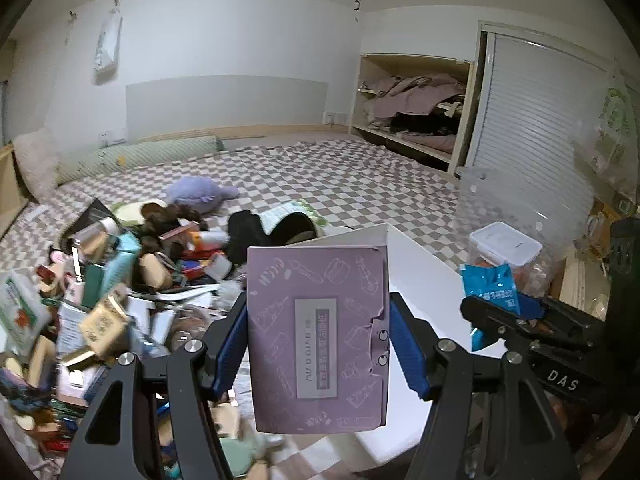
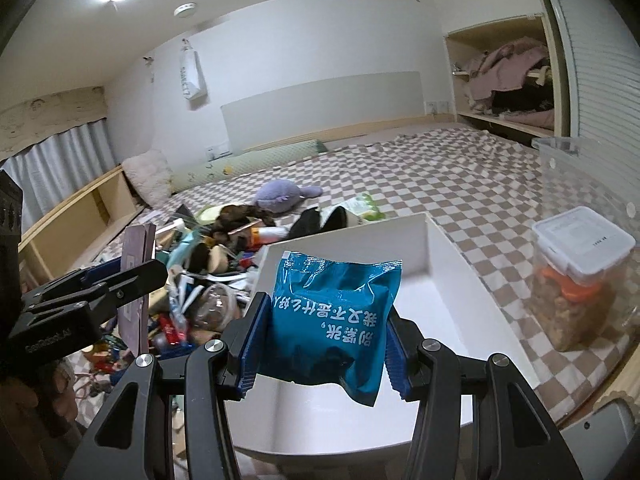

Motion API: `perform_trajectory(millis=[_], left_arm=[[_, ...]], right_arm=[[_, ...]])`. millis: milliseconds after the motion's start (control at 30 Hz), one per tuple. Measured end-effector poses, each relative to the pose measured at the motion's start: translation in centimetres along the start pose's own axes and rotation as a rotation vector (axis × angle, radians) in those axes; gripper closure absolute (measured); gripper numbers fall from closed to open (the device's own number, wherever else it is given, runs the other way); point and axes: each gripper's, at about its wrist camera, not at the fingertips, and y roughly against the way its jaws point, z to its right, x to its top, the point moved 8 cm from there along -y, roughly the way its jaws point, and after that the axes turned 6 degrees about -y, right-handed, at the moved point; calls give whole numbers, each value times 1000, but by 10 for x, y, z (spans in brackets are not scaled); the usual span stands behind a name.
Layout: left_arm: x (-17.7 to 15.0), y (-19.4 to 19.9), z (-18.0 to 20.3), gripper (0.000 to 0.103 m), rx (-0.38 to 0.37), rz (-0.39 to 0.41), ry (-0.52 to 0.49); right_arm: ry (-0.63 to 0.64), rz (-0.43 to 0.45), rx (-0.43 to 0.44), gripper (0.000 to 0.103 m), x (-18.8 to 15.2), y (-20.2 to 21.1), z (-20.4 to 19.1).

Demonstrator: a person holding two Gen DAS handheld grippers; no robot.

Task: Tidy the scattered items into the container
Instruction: 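Carry the lilac card and blue packet over the white shoebox with both tools, then open the left tool to drop the lilac card while the right tool drops the blue packet into the shoebox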

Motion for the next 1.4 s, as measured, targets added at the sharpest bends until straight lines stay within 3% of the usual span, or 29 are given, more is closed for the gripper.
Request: perform_trajectory(millis=[567,1400], left_arm=[[-27,-67,49,37,-91,-82,29],[-55,-98,56,37,-82,-147,42]], right_arm=[[-25,-41,-84,50,-12,-17,54],[-7,-119,-108,50,-32,-47,71]])
